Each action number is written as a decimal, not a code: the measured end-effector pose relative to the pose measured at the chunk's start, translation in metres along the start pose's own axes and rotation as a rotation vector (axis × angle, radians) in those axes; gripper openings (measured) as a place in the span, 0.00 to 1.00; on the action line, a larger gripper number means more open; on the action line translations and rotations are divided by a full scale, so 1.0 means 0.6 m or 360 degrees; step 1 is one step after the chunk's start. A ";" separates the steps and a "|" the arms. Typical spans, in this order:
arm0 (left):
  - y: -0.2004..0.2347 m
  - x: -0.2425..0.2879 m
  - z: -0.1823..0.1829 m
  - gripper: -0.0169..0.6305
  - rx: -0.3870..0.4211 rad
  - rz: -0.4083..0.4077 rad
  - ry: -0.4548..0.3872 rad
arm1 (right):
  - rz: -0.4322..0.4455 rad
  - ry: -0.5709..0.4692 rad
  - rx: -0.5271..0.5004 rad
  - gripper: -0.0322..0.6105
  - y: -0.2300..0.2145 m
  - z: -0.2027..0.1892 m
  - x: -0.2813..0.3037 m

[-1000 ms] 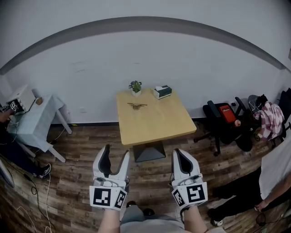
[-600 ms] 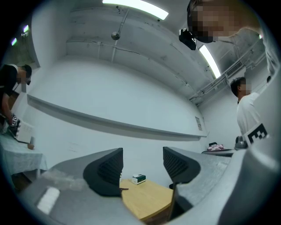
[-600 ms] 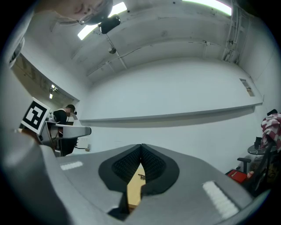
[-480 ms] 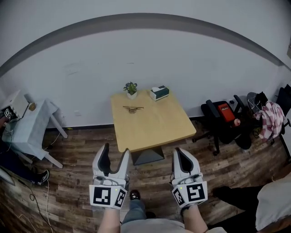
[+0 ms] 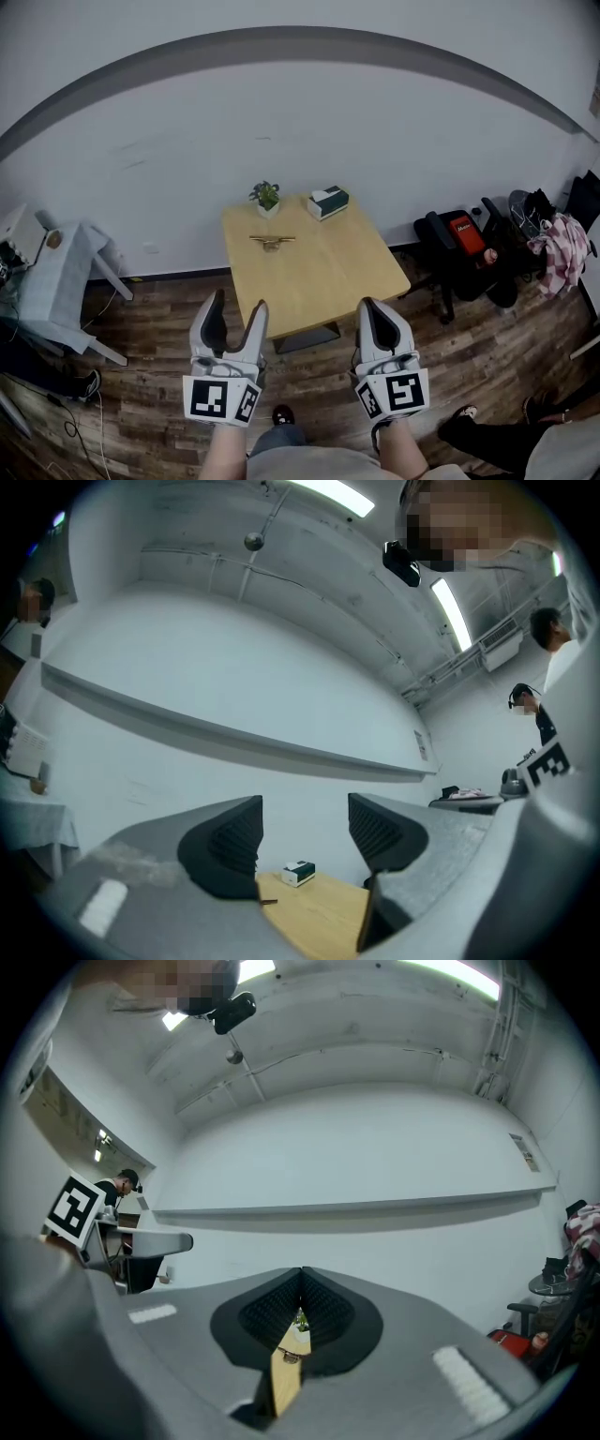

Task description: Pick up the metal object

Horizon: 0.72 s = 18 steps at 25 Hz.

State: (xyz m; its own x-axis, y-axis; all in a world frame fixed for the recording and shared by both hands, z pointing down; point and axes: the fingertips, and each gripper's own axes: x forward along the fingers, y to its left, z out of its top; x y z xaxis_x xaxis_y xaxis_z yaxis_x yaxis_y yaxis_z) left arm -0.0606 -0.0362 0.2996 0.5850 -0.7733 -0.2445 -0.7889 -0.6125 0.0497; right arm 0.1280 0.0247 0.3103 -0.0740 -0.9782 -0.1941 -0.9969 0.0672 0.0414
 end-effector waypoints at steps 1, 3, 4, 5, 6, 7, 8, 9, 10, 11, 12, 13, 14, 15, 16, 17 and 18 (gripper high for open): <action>0.008 0.011 -0.002 0.47 -0.0001 -0.0009 0.0003 | -0.0007 0.0001 -0.0001 0.05 0.000 -0.002 0.012; 0.024 0.032 -0.005 0.47 -0.0004 -0.0025 0.0008 | -0.0020 0.0004 -0.0005 0.05 0.001 -0.004 0.037; 0.032 0.043 -0.006 0.47 -0.0005 -0.0032 0.0010 | -0.0026 0.0004 -0.0007 0.05 0.001 -0.006 0.048; 0.040 0.053 -0.008 0.47 -0.0004 -0.0039 0.0012 | -0.0032 0.0004 -0.0008 0.05 0.001 -0.008 0.059; 0.047 0.063 -0.010 0.47 -0.0003 -0.0046 0.0013 | -0.0039 0.0004 -0.0009 0.05 0.000 -0.010 0.070; 0.054 0.072 -0.012 0.47 -0.0001 -0.0053 0.0013 | -0.0047 0.0004 -0.0009 0.05 0.000 -0.012 0.080; 0.062 0.080 -0.013 0.47 0.0001 -0.0059 0.0013 | -0.0054 0.0003 -0.0010 0.05 0.000 -0.014 0.089; 0.068 0.088 -0.015 0.47 0.0002 -0.0066 0.0013 | -0.0061 0.0003 -0.0009 0.05 0.000 -0.016 0.098; 0.075 0.095 -0.016 0.47 0.0003 -0.0073 0.0013 | -0.0068 0.0003 -0.0008 0.05 0.000 -0.018 0.107; 0.083 0.102 -0.019 0.47 0.0001 -0.0080 0.0013 | -0.0075 0.0004 -0.0007 0.05 0.001 -0.020 0.116; 0.090 0.109 -0.021 0.47 -0.0001 -0.0087 0.0013 | -0.0082 0.0004 -0.0008 0.05 0.002 -0.023 0.126; 0.099 0.116 -0.023 0.47 -0.0003 -0.0092 0.0013 | -0.0087 0.0005 -0.0010 0.05 0.004 -0.026 0.135; 0.107 0.122 -0.025 0.47 -0.0004 -0.0096 0.0013 | -0.0090 0.0005 -0.0012 0.05 0.006 -0.028 0.144; 0.115 0.129 -0.026 0.47 -0.0004 -0.0099 0.0013 | -0.0092 0.0004 -0.0013 0.05 0.008 -0.030 0.154; 0.122 0.135 -0.028 0.47 -0.0003 -0.0103 0.0013 | -0.0094 0.0004 -0.0013 0.05 0.010 -0.032 0.162; 0.129 0.140 -0.030 0.47 -0.0003 -0.0108 0.0014 | -0.0098 0.0004 -0.0012 0.05 0.012 -0.035 0.170; 0.135 0.144 -0.032 0.47 -0.0002 -0.0114 0.0017 | -0.0102 0.0005 -0.0011 0.05 0.014 -0.038 0.177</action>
State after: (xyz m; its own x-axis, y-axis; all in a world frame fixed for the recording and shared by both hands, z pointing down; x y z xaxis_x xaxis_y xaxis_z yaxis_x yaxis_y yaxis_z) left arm -0.0700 -0.1559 0.3012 0.6417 -0.7293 -0.2373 -0.7448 -0.6664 0.0339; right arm 0.1122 -0.0830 0.3122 -0.0099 -0.9811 -0.1935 -0.9994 0.0031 0.0356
